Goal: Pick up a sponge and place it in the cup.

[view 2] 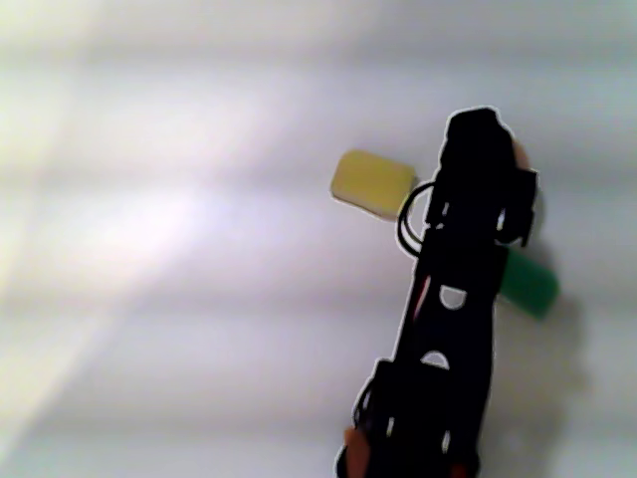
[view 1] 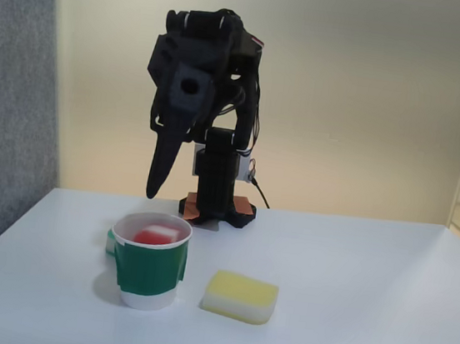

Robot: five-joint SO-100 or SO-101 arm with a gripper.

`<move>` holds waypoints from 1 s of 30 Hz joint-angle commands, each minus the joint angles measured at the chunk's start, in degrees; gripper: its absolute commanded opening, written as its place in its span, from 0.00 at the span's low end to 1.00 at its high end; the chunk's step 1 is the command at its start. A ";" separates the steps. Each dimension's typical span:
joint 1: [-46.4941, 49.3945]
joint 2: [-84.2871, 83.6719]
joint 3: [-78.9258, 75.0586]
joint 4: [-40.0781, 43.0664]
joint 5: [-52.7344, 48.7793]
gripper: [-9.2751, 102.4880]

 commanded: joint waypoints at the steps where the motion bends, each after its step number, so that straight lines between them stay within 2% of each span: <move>1: 0.00 3.69 0.35 -0.53 1.76 0.28; 2: -0.26 4.75 0.53 -0.53 3.25 0.25; 4: -0.70 7.56 1.49 -0.44 5.71 0.10; 5: -0.88 9.05 2.02 -0.44 6.06 0.08; 9: -1.58 14.94 2.99 -0.44 8.09 0.08; 13: -3.96 19.86 5.27 -3.87 11.25 0.08; 21: -13.27 34.89 14.24 -7.82 32.43 0.08; 30: -18.90 50.45 25.40 -10.63 37.53 0.08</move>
